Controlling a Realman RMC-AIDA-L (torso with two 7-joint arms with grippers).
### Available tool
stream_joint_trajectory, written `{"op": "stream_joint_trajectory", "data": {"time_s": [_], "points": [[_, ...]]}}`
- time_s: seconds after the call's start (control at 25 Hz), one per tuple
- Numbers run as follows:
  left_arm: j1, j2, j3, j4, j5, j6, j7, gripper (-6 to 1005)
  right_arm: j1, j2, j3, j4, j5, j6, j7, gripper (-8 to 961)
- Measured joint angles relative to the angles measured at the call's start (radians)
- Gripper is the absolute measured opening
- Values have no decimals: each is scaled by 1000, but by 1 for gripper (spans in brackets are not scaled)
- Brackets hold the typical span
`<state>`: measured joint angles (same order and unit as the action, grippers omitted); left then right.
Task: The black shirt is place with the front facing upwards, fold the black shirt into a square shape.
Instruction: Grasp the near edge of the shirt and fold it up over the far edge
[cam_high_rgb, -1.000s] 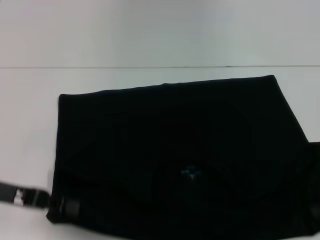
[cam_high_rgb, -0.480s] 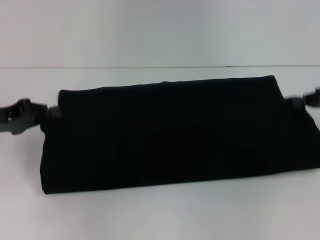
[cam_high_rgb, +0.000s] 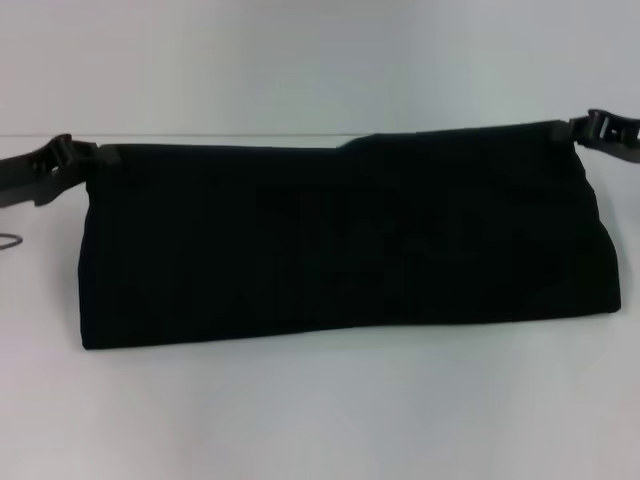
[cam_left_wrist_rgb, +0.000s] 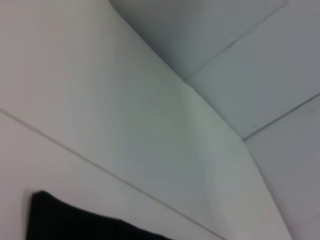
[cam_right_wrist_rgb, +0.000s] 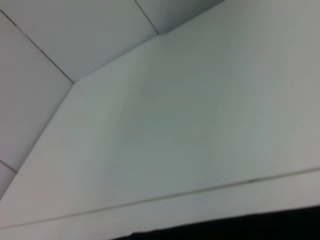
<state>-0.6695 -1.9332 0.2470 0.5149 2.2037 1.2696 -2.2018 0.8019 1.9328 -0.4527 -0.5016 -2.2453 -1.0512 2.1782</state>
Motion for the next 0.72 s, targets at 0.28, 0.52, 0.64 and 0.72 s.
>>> {"op": "stream_joint_trajectory", "data": {"time_s": [0.28,0.52,0.64,0.72], "points": [[-39,-54,2,-2,-31,-203,108,33,22,60,0,5,34,189,-32,10],[-86,-127,4,-2,-56,-390,232,39,44,145,-10,23,111,399,-176,10],[-112,-158,5,-3,-63,-472,264,41,70,157,-26,75,115,485,-232,11],[-124,-171,8,-3,-63,-516,270,43,83,157,-29,104,115,531,-260,11]]}}
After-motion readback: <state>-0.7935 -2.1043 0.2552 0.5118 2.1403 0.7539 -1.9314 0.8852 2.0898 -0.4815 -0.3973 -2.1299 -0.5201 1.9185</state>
